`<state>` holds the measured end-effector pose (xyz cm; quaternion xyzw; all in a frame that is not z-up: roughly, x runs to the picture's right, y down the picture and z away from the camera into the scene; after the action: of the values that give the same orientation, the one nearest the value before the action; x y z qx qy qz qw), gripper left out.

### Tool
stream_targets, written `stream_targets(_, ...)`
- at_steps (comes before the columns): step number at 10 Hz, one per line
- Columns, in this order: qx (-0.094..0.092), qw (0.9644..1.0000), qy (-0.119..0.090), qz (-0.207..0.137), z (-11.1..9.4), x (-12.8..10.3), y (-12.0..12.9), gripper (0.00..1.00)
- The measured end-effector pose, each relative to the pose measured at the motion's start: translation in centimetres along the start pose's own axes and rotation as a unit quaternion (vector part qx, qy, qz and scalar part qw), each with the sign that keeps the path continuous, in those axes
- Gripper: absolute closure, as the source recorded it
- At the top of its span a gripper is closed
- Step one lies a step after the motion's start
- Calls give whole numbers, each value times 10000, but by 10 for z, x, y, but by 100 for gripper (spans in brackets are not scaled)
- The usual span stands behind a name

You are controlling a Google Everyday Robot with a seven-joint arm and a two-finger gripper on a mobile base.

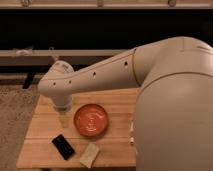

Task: Place the pepper on the white sponge

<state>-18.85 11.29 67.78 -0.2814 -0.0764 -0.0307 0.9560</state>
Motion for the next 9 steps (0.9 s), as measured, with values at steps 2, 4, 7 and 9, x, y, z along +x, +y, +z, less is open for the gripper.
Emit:
stream_targets(2, 0, 10000, 0, 0, 0, 0, 0, 20)
stream_targets(4, 0, 10000, 0, 0, 0, 0, 0, 20)
stream_targets(7, 4, 10000, -6, 4, 0, 0, -1, 20)
stream_targets(9, -48, 9999, -51, 155, 0, 14, -4, 20)
